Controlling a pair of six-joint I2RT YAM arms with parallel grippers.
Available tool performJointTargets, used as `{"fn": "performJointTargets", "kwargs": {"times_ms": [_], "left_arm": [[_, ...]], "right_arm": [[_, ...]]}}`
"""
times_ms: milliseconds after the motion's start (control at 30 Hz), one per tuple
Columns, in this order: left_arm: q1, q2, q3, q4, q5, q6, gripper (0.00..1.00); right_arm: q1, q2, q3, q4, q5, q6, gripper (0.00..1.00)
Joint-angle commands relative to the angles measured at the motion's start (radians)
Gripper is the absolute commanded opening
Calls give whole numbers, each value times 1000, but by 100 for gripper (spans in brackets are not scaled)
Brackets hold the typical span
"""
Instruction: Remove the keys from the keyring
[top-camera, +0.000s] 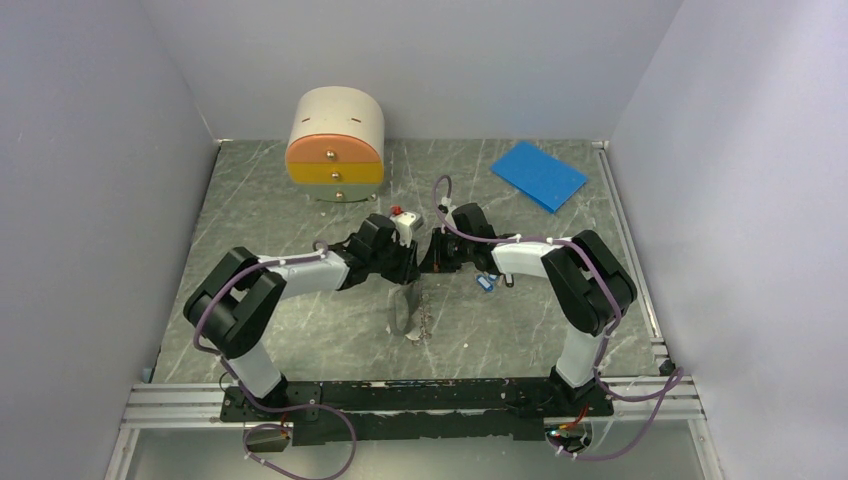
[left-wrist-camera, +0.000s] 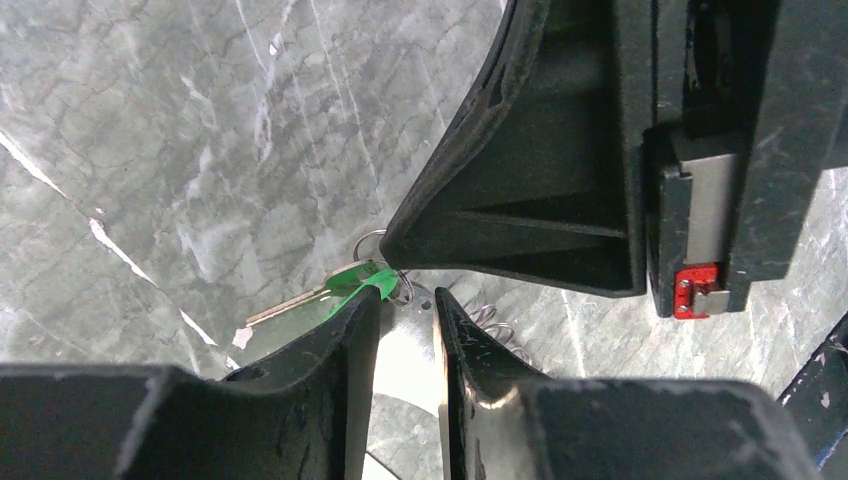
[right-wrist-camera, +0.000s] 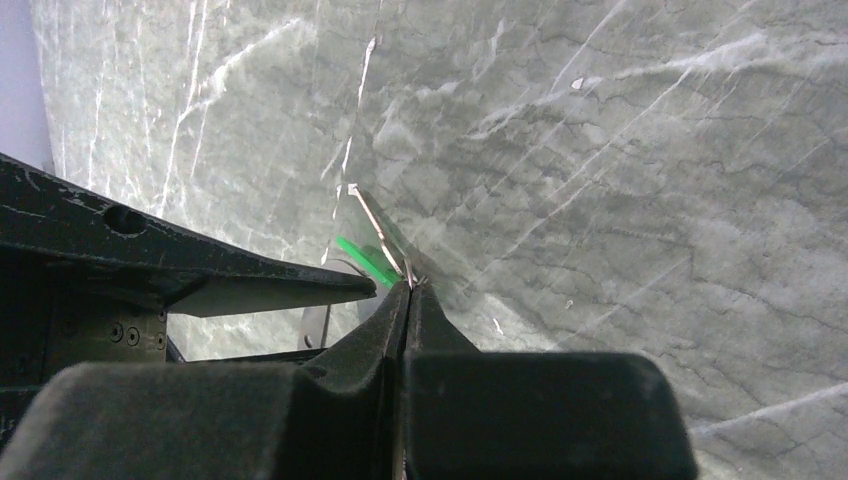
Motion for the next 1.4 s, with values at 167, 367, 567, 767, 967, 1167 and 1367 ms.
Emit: {"fn": "performJointTargets", "kwargs": {"times_ms": [167, 367, 567, 767, 967, 1167, 1367], "left_arm": [[-5, 32, 48, 15, 10, -21, 32], [-5, 52, 64, -25, -20, -15, 32], [-6, 60, 60, -19, -30, -20, 31], [-6, 38, 41, -8, -37, -12, 31], [-6, -3, -24, 93, 0, 7, 34], [-6, -29, -85, 203, 41, 39, 36], [-18, -43, -124, 292, 62, 68, 38]], "right_arm": [[3, -32, 13, 8, -5, -10, 0], [-1, -35, 13, 1, -14, -34, 0], [-1, -40, 8, 19, -45, -25, 0], [-1, -54, 16, -18, -24, 2, 0], [-1, -73, 38, -101, 40, 47, 0], [-1, -76, 53, -131, 63, 66, 0], [1, -75, 60, -131, 63, 69, 0]]}}
